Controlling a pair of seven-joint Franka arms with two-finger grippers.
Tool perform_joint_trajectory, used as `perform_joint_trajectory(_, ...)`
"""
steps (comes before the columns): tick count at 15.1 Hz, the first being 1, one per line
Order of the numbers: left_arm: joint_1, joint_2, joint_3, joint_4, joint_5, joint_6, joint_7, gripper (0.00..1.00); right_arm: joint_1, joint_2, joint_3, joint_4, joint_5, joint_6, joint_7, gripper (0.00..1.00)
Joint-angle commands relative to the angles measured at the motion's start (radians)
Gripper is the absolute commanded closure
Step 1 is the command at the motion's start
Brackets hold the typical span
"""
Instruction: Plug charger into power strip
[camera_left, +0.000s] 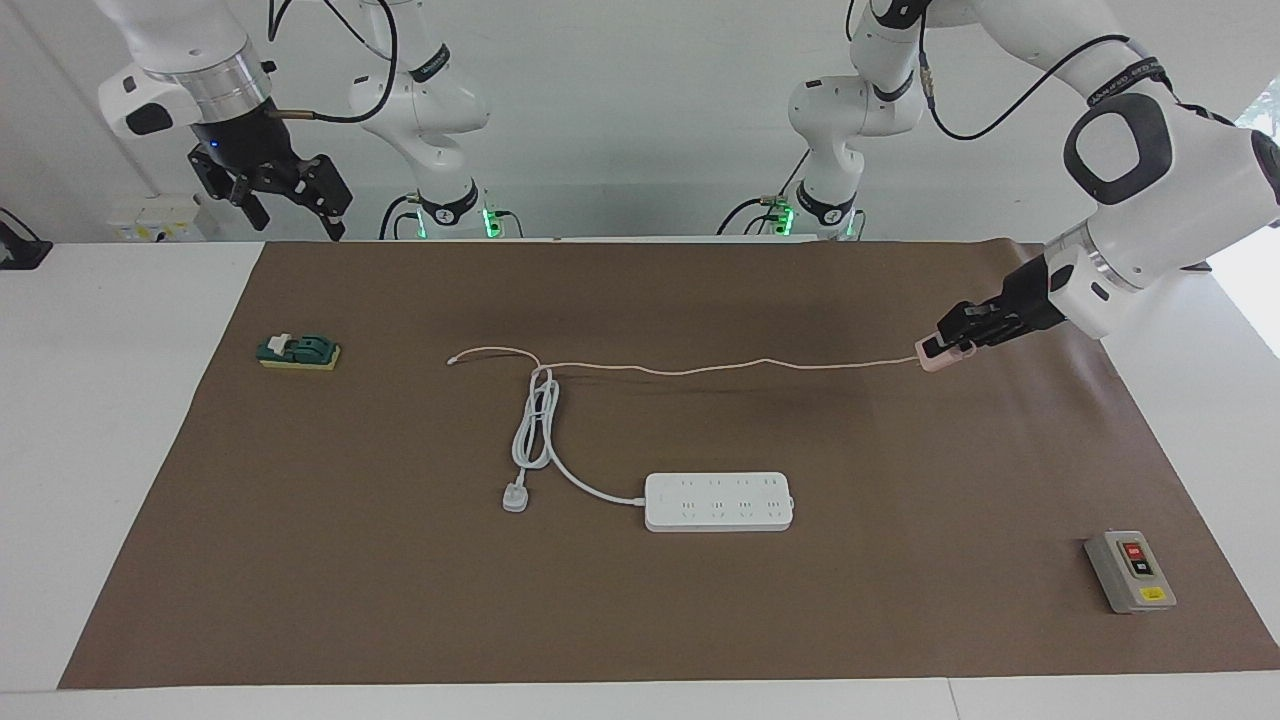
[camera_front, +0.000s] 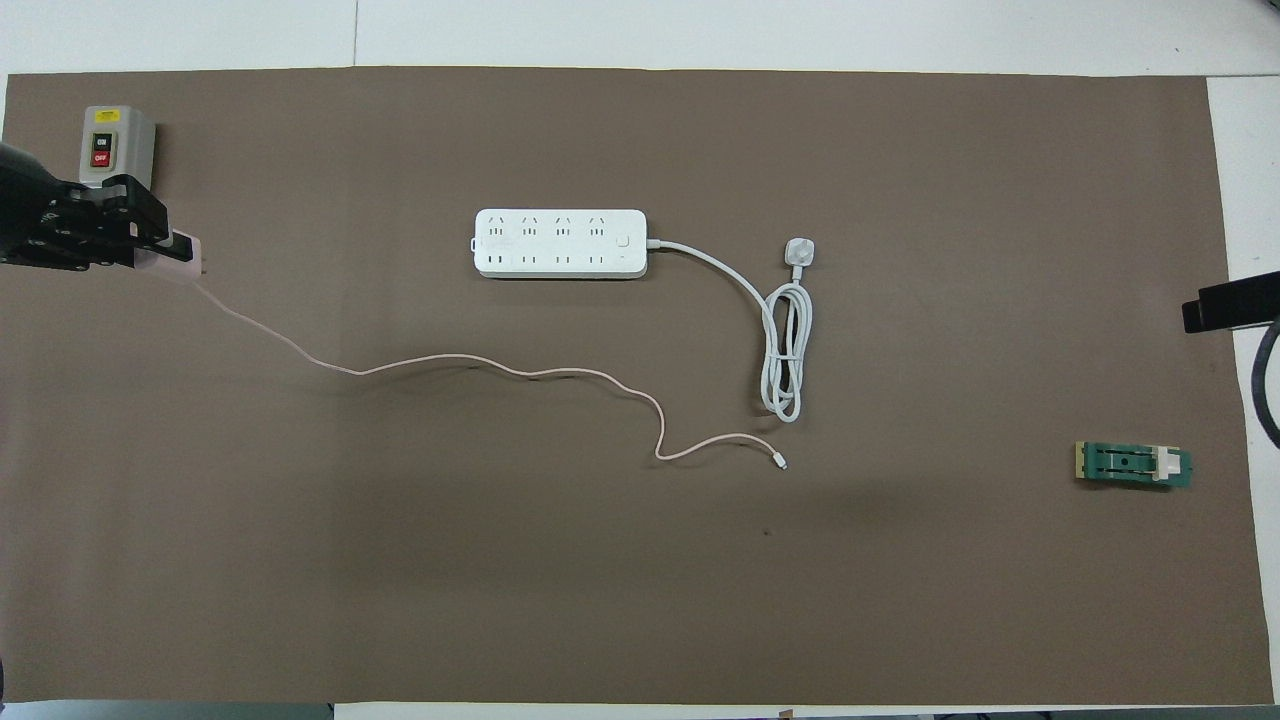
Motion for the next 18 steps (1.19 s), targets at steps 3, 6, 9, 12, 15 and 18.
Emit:
perform_joint_trajectory(3, 0.031, -0.029, 0.053, 0.002, 0.073, -0.092, 0.041, 1.00, 0.003, 0.093, -0.006, 0.044, -0.019, -0.017, -0.083, 0.00)
perform_joint_trajectory(6, 0.086, -0.059, 0.102, 0.042, 0.153, -0.131, 0.246, 1.00, 0.015, 0.074, -0.014, 0.043, -0.022, -0.024, -0.046, 0.00)
perform_joint_trajectory(9, 0.111, -0.056, 0.122, 0.110, 0.299, -0.190, 0.478, 1.00, 0.016, 0.066, -0.040, 0.031, -0.021, -0.022, -0.046, 0.00)
perform_joint_trajectory(12, 0.090, -0.036, 0.105, 0.159, 0.350, -0.188, 0.266, 1.00, 0.015, 0.039, -0.043, -0.084, -0.021, 0.064, -0.049, 0.00)
perform_joint_trajectory(15, -0.036, -0.001, 0.078, 0.157, 0.331, -0.166, -0.198, 1.00, 0.015, 0.031, -0.038, -0.107, -0.021, 0.063, -0.047, 0.00)
perform_joint_trajectory(18, -0.148, 0.038, 0.078, 0.156, 0.258, -0.070, -0.592, 1.00, 0.015, 0.029, -0.037, -0.107, -0.021, 0.041, -0.046, 0.00)
